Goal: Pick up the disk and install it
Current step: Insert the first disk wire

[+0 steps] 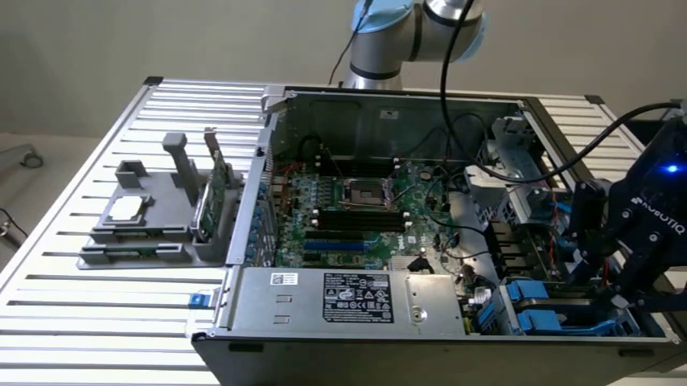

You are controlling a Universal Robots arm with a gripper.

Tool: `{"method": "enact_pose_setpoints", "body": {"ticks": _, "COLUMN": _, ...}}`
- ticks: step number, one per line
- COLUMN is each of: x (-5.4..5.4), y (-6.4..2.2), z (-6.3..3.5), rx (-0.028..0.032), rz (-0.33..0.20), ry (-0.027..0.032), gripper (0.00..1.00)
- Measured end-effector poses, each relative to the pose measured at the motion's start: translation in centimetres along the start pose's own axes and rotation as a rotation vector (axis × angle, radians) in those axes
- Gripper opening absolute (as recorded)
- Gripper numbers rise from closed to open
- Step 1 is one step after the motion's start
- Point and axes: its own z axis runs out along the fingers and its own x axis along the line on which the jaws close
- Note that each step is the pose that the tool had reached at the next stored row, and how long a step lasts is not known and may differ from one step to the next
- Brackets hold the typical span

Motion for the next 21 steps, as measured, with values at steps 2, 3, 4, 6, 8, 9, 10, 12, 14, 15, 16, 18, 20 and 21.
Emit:
{"method": "enact_pose_setpoints", "body": {"ticks": 2, "x": 0.0, "y": 0.18, "z": 0.11, "rx": 0.0004, "rz": 0.006, "ry": 0.0018, "gripper": 0.37}}
{"method": "enact_pose_setpoints", "body": {"ticks": 3, "x": 0.0, "y": 0.26, "z": 0.15, "rx": 0.0006, "rz": 0.009, "ry": 0.0026, "gripper": 0.37}}
{"method": "enact_pose_setpoints", "body": {"ticks": 4, "x": 0.0, "y": 0.31, "z": 0.17, "rx": 0.0008, "rz": 0.012, "ry": 0.0034, "gripper": 0.37}}
{"method": "enact_pose_setpoints", "body": {"ticks": 6, "x": -0.1, "y": 0.44, "z": 0.18, "rx": 0.0012, "rz": 0.015, "ry": 0.0048, "gripper": 0.37}}
{"method": "enact_pose_setpoints", "body": {"ticks": 8, "x": -0.1, "y": 0.54, "z": 0.2, "rx": 0.0014, "rz": 0.017, "ry": 0.007, "gripper": 0.37}}
{"method": "enact_pose_setpoints", "body": {"ticks": 9, "x": -0.1, "y": 0.59, "z": 0.2, "rx": 0.0018, "rz": 0.018, "ry": 0.0084, "gripper": 0.37}}
{"method": "enact_pose_setpoints", "body": {"ticks": 10, "x": -0.1, "y": 0.63, "z": 0.2, "rx": 0.002, "rz": 0.019, "ry": 0.0102, "gripper": 0.37}}
{"method": "enact_pose_setpoints", "body": {"ticks": 12, "x": -0.1, "y": 0.68, "z": 0.2, "rx": 0.0027, "rz": 0.02, "ry": 0.0148, "gripper": 0.37}}
{"method": "enact_pose_setpoints", "body": {"ticks": 14, "x": -0.1, "y": 0.71, "z": 0.21, "rx": 0.0037, "rz": 0.022, "ry": 0.0201, "gripper": 0.37}}
{"method": "enact_pose_setpoints", "body": {"ticks": 15, "x": -0.1, "y": 0.73, "z": 0.21, "rx": 0.004, "rz": 0.023, "ry": 0.0228, "gripper": 0.37}}
{"method": "enact_pose_setpoints", "body": {"ticks": 16, "x": -0.1, "y": 0.77, "z": 0.2, "rx": 0.0041, "rz": 0.024, "ry": 0.025, "gripper": 0.37}}
{"method": "enact_pose_setpoints", "body": {"ticks": 18, "x": -0.2, "y": 0.94, "z": 0.2, "rx": 0.0046, "rz": 0.025, "ry": 0.027, "gripper": 0.37}}
{"method": "enact_pose_setpoints", "body": {"ticks": 20, "x": -0.2, "y": 1.21, "z": 0.18, "rx": 0.0051, "rz": 0.026, "ry": 0.0276, "gripper": 0.37}}
{"method": "enact_pose_setpoints", "body": {"ticks": 21, "x": -0.3, "y": 1.35, "z": 0.17, "rx": 0.0053, "rz": 0.026, "ry": 0.0279, "gripper": 0.37}}
